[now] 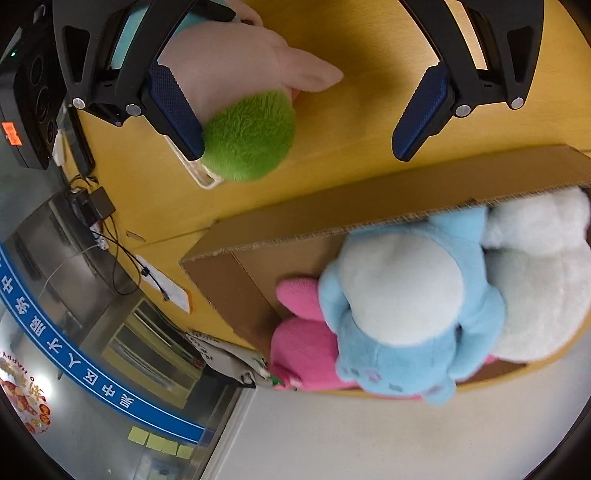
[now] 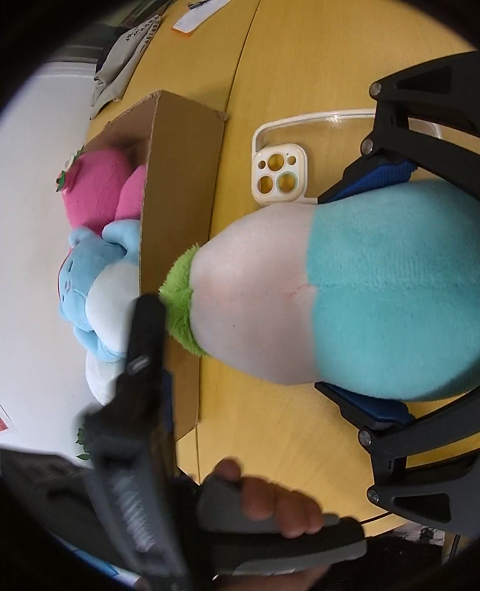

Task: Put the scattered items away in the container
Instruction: 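Close both grippers on the pink pig with green hair, then lift the pink pig with both grippers and carry it toward the box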

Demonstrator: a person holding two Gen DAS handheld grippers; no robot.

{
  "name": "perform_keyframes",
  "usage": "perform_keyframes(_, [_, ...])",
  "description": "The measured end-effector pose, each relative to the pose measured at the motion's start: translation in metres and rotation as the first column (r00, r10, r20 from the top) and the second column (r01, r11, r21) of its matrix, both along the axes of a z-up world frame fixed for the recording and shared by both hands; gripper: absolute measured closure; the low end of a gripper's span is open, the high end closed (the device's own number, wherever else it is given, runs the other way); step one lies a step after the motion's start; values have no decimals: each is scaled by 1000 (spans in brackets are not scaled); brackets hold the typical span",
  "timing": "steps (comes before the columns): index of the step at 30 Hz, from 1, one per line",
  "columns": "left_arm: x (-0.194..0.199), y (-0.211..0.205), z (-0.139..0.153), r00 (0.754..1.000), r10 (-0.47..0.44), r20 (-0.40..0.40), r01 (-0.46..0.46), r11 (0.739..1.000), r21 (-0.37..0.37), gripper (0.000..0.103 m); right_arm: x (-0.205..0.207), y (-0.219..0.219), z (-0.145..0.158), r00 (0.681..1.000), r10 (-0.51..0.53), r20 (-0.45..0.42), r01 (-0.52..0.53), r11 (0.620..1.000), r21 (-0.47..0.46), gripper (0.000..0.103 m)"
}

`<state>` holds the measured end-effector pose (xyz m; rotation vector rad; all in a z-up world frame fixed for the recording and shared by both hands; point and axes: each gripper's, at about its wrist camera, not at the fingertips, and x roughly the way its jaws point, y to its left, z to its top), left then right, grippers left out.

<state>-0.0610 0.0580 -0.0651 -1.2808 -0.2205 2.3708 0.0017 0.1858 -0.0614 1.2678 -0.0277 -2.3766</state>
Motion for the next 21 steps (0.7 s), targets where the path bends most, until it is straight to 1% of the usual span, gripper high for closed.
perform_keyframes(2, [-2, -1, -7, 999, 0, 33, -2, 999, 45, 1, 1, 3, -1, 1000, -10, 8, 10, 1000, -7, 15])
perform_keyframes(4, [-1, -2, -10, 999, -6, 37, 4, 998, 66, 1, 4, 5, -2, 1000, -15, 6, 15, 1000, -8, 14])
perform_keyframes(5, [1, -2, -9, 999, -11, 36, 9, 998, 67, 3, 5, 5, -1, 1000, -17, 5, 17, 1000, -8, 14])
perform_keyframes(6, [1, -2, -8, 999, -19, 41, 16, 997, 82, 9, 5, 4, -1, 1000, -16, 2, 16, 1000, -4, 14])
perform_keyframes(8, [1, -4, -6, 997, -47, 63, 38, 988, 148, 13, 6, 2, -3, 1000, -11, -7, 11, 1000, 8, 13])
perform_keyframes(9, [3, -3, -5, 996, -61, 69, 48, 983, 180, 12, 6, 0, -3, 1000, -4, -10, 4, 1000, 14, 13])
perform_keyframes(10, [3, -2, -5, 995, -66, 73, 51, 980, 192, 11, 7, -3, -4, 1000, 5, -13, -5, 1000, 21, 12])
perform_keyframes(11, [3, -1, -5, 994, -68, 81, 51, 980, 192, 9, 8, -5, -4, 1000, 12, -18, -11, 999, 32, 12])
perform_keyframes(13, [3, 4, -10, 992, -75, 101, 56, 982, 179, 9, 10, -10, -4, 999, 20, -33, -19, 998, 53, 12])
perform_keyframes(14, [4, 8, -13, 990, -85, 110, 65, 982, 177, 10, 11, -12, -4, 999, 26, -43, -23, 998, 65, 12])
perform_keyframes(16, [6, 14, -15, 987, -108, 118, 87, 981, 175, 17, 13, -14, -4, 998, 33, -54, -29, 997, 77, 12])
perform_keyframes(18, [6, 17, -15, 983, -135, 121, 111, 976, 189, 29, 14, -12, -4, 999, 26, -47, -22, 997, 68, 12])
perform_keyframes(21, [6, 19, -15, 979, -156, 133, 128, 973, 193, 31, 14, -6, -2, 1000, 15, -21, -13, 998, 56, 12])
